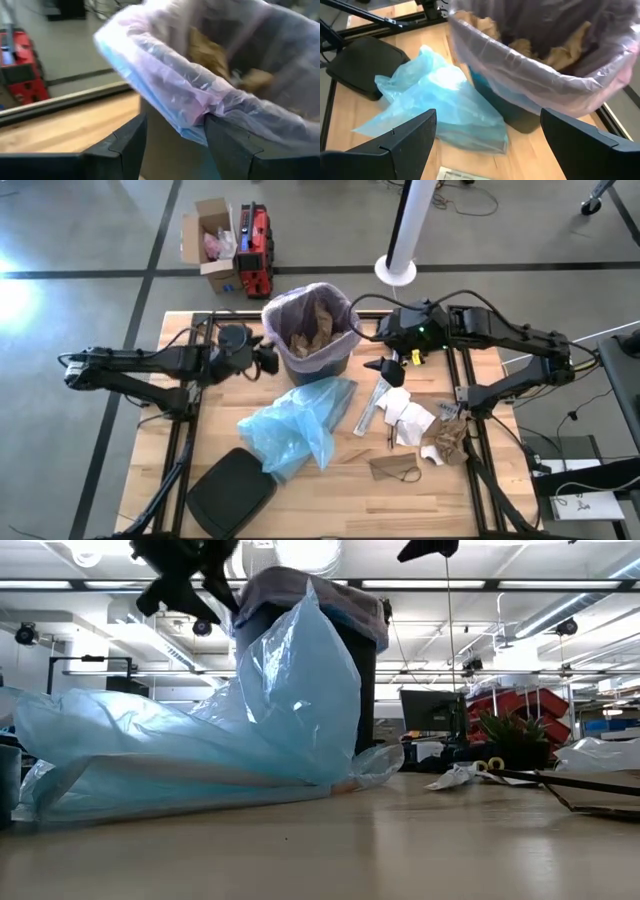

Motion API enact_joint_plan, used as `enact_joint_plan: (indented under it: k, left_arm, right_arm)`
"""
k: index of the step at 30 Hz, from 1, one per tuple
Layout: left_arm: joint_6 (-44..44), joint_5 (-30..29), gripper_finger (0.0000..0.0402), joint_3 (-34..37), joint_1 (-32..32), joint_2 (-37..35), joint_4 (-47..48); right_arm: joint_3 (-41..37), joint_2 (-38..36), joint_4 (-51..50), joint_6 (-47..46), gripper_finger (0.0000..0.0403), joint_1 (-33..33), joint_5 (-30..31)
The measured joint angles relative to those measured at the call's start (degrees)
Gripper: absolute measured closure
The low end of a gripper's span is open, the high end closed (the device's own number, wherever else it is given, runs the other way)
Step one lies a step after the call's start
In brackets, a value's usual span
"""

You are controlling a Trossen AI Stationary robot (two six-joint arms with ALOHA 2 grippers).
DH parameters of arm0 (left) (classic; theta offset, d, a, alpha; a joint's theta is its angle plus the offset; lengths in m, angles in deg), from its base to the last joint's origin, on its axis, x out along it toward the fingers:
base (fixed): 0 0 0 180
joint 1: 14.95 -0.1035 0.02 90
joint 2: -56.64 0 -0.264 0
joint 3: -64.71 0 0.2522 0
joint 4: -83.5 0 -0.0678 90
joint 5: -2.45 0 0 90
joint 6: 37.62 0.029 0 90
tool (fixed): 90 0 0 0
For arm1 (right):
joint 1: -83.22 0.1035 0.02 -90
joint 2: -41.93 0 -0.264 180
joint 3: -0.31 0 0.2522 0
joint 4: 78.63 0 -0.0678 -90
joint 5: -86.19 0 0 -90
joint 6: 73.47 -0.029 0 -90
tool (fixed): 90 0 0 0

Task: Place trash/remove bag and relplace
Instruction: Put the brown cardboard into the trash bin

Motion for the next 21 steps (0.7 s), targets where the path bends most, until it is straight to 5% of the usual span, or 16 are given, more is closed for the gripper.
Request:
enact_joint_plan:
  k: [5,9,14,18,21]
  left_arm:
    - [2.6,1.0,0.0226,0.2,-4.4,-0.4,-2.3]
    - [8.4,7.0,0.0224,0.0,-4.8,-1.8,-0.5]
    - [4.6,15.6,0.0214,0.0,-4.7,-6.0,7.9]
    - [-2.1,26.9,0.0210,1.0,-4.0,-8.7,8.2]
    - [-4.6,29.9,0.0213,3.9,-1.5,-9.0,5.0]
  right_arm:
    - [-1.0,-0.1,0.2,0.0,0.0062,0.7,0.0]
    - [-3.0,-0.3,-0.3,-0.7,0.0062,2.0,0.0]
    - [-8.3,-0.6,0.5,-3.0,0.0062,3.7,0.9]
    - [-15.4,-0.6,8.2,-5.3,0.0062,4.5,3.8]
    - [-21.7,-0.5,20.8,-7.1,0.0062,4.5,4.6]
